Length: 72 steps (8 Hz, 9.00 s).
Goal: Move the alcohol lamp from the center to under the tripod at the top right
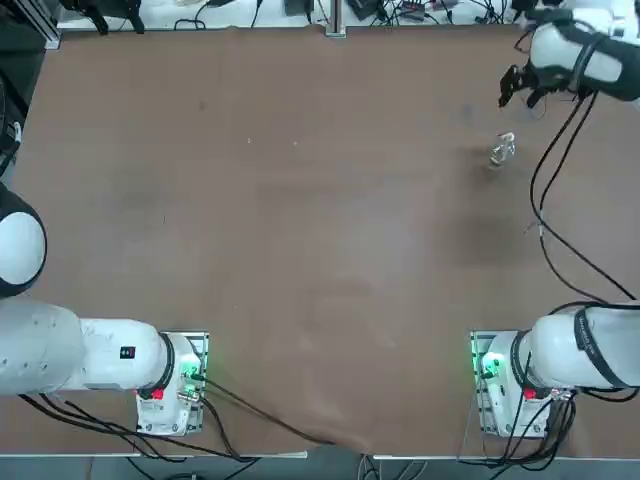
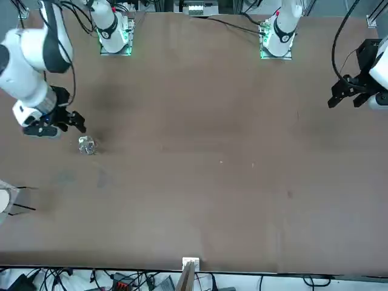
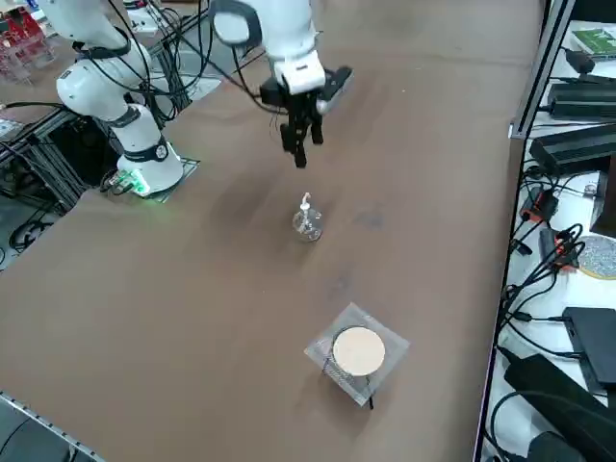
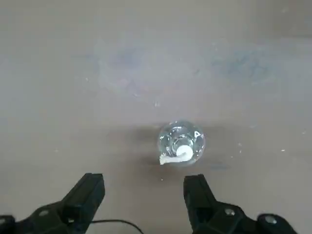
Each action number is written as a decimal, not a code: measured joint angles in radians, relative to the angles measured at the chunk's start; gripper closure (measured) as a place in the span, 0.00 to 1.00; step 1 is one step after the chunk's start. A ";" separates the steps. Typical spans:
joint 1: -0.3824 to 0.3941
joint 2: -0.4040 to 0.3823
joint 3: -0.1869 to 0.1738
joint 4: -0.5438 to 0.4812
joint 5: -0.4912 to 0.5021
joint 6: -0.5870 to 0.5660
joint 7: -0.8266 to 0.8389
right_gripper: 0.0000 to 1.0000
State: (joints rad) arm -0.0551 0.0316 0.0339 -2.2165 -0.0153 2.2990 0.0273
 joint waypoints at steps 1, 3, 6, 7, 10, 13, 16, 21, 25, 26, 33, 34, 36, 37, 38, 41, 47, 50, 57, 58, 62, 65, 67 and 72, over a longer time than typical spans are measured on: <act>-0.008 0.026 0.000 -0.016 0.000 0.037 0.000 0.01; -0.040 0.086 -0.002 -0.019 0.000 0.112 -0.001 0.04; -0.061 0.179 -0.003 -0.021 -0.001 0.216 -0.003 0.07; -0.063 0.198 -0.003 -0.022 -0.001 0.228 -0.003 0.08; -0.074 0.224 -0.003 -0.022 -0.001 0.239 -0.003 0.13; -0.085 0.227 -0.004 -0.025 -0.001 0.238 -0.003 0.29; -0.086 0.231 -0.004 -0.027 -0.001 0.228 -0.002 0.53; -0.090 0.225 -0.007 -0.021 -0.001 0.212 0.000 0.69; -0.213 0.234 -0.022 0.085 0.000 0.189 0.006 0.69; -0.244 0.255 -0.023 0.137 0.000 0.173 0.006 0.69; -0.338 0.521 -0.025 0.495 0.000 0.146 0.006 0.69; -0.341 0.548 -0.025 0.534 0.000 0.145 0.006 0.69; -0.340 0.598 -0.024 0.597 0.000 0.142 0.006 0.69; -0.341 0.615 -0.026 0.609 0.000 0.141 0.006 0.69; -0.341 0.628 -0.032 0.617 0.000 0.141 0.006 0.69; -0.345 0.655 -0.038 0.660 0.000 0.141 0.006 0.69; -0.346 0.676 -0.038 0.696 -0.032 0.130 0.001 0.25; -0.337 0.618 -0.036 0.701 -0.032 -0.022 0.002 0.00; -0.334 0.564 -0.040 0.397 -0.033 0.203 0.004 0.73; -0.335 0.564 -0.040 0.397 -0.033 0.206 0.006 0.95; -0.345 0.581 -0.040 0.424 -0.032 0.239 0.010 0.98; -0.357 0.639 -0.040 0.503 -0.028 0.243 0.013 0.98; -0.361 0.674 -0.040 0.542 0.021 0.246 0.015 0.98; -0.351 0.708 -0.034 0.597 0.099 0.248 0.072 0.98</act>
State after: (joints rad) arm -0.4061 0.7394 -0.0005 -1.6191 0.0836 2.5466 0.0992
